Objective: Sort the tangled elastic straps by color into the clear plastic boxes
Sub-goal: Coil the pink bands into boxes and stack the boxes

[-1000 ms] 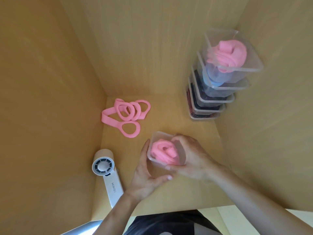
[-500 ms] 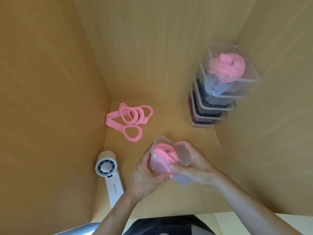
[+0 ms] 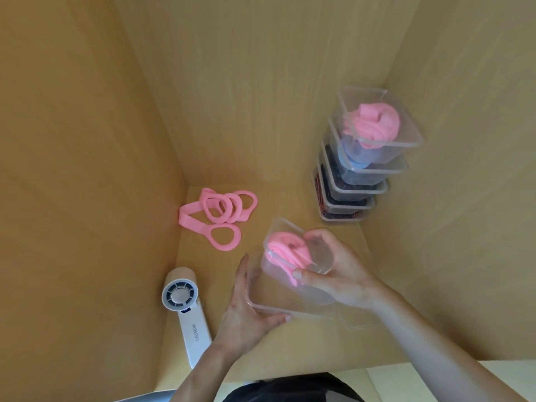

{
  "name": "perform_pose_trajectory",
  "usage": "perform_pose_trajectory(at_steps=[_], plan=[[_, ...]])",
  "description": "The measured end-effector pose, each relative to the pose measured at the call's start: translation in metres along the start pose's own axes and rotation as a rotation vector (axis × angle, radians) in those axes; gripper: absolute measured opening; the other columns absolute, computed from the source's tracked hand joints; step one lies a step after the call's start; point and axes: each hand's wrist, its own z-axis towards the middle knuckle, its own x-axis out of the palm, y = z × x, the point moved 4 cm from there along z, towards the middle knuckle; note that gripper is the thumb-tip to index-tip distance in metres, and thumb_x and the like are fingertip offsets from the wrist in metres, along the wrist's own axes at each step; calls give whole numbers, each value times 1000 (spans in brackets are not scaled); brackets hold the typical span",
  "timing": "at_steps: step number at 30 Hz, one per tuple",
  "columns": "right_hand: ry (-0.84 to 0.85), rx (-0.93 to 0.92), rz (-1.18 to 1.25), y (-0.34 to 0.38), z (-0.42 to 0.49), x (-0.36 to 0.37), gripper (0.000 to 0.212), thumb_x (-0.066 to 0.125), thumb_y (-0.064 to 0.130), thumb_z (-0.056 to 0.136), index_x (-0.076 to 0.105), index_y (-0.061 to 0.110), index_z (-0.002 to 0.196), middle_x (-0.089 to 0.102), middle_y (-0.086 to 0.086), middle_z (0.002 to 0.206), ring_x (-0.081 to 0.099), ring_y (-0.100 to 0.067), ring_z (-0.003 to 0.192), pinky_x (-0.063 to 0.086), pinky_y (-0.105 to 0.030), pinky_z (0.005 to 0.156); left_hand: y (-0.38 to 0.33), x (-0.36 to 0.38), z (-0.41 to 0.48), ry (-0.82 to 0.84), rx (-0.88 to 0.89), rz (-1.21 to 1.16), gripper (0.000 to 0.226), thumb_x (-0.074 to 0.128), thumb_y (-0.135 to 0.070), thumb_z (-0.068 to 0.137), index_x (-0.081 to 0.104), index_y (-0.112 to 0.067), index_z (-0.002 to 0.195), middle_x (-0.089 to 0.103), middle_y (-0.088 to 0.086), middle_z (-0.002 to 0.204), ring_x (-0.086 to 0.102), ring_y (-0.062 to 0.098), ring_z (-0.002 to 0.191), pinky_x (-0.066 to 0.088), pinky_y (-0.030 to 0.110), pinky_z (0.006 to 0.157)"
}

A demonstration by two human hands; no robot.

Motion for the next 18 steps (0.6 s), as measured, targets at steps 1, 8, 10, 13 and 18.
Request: perform_pose_trajectory(at_steps=[1, 8, 10, 13, 18], plan=[[-18, -15, -12, 5, -1, -4, 71, 81, 66, 61, 51, 41, 121, 56, 23, 130, 47, 4, 126, 38, -34, 110, -2, -1, 0, -1, -2, 8, 140, 94, -54, 46, -5, -68, 145, 42, -30, 148, 38, -10, 136, 39, 18, 101], [-192, -144, -44, 61, -5, -43, 81, 80, 76, 54, 51, 44, 122, 58, 16, 129, 52, -8, 125, 44, -42, 106, -4, -4, 6, 68, 45, 107, 136, 87, -56, 59, -19, -64, 145, 47, -21, 146, 49, 1, 134, 44, 41, 111], [-234, -191, -51, 82, -7, -57, 82, 79, 79, 53, 52, 45, 121, 60, 17, 127, 55, -8, 123, 47, -42, 103, 0, -6, 9, 48, 29, 105, 133, 86, -54, 58, -10, -62, 149, 53, -22, 140, 56, 2, 127, 47, 44, 108], [-306, -246, -58, 112, -8, -80, 84, 76, 85, 49, 53, 45, 119, 63, 19, 124, 58, -5, 118, 50, -40, 99, -1, -9, 12, 8, 49, 67, 127, 93, -41, 56, 10, -65, 148, 55, -13, 137, 58, 10, 125, 48, 43, 108], [-462, -263, -140, 147, -2, -110, 82, 71, 85, 47, 50, 49, 117, 51, 34, 121, 49, 7, 116, 45, -28, 89, -13, -14, 9, -8, -54, 166, 113, 77, -58, 50, 4, -74, 134, 35, -23, 150, 43, 2, 135, 41, 23, 107]])
